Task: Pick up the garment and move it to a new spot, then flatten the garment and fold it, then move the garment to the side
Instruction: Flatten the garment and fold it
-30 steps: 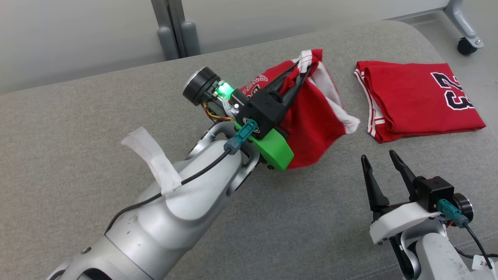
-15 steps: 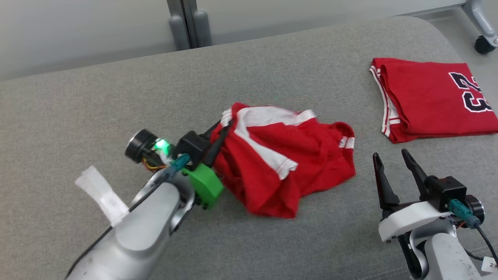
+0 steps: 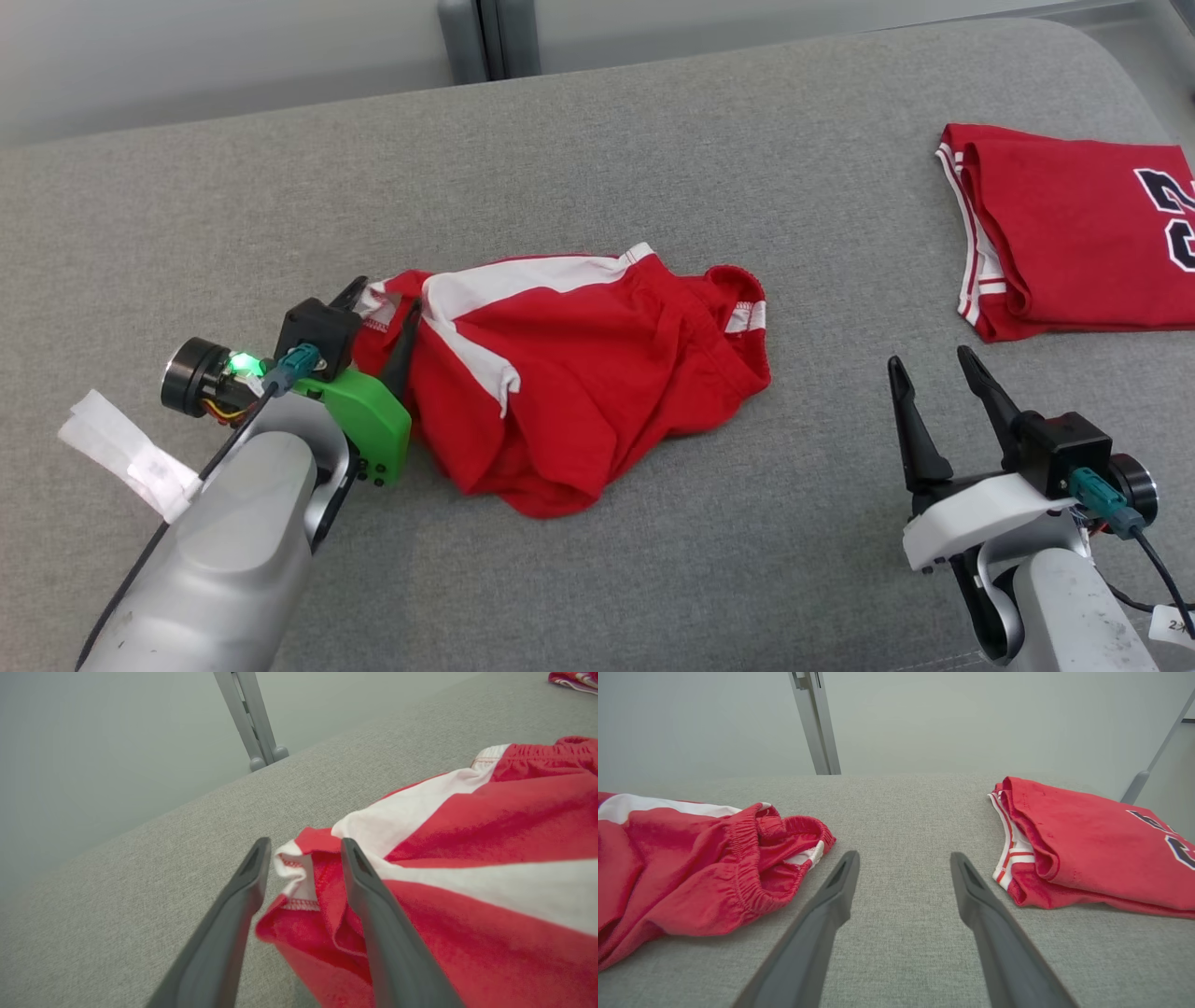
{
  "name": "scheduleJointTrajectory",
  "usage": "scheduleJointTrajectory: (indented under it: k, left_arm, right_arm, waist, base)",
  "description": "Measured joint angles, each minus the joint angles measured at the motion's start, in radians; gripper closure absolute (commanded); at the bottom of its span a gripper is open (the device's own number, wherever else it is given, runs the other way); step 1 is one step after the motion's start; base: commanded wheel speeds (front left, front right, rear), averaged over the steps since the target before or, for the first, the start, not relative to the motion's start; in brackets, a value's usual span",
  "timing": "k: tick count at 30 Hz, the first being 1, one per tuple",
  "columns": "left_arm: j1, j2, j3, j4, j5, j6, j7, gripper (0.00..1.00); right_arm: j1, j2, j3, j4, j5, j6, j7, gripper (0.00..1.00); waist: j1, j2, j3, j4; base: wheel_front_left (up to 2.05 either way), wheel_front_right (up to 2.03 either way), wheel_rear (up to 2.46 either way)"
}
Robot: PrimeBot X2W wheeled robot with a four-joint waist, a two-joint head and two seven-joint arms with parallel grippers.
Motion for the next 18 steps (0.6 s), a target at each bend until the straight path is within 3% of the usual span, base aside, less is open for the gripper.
scheduleJointTrajectory:
  k: [12, 18]
  left_arm:
    - [0.108, -0.020, 0.154, -0.160, 0.006, 0.039, 0.000, 0.00]
    - [0.235, -0.075, 0.182, -0.269, 0.032, 0.051, 0.000, 0.00]
  right_arm:
    - [0.004, 0.000, -0.022, 0.003, -0.008, 0.000, 0.000, 0.00]
    - [0.022, 0.000, -0.023, 0.007, -0.001, 0.000, 0.000, 0.00]
  waist:
    - [0.0000, 0.0000, -0.029, 0.014]
    - [0.0000, 0.0000, -0.061, 0.031]
  base:
    - [0.00, 0.00, 0.00]
    - [0.00, 0.00, 0.00]
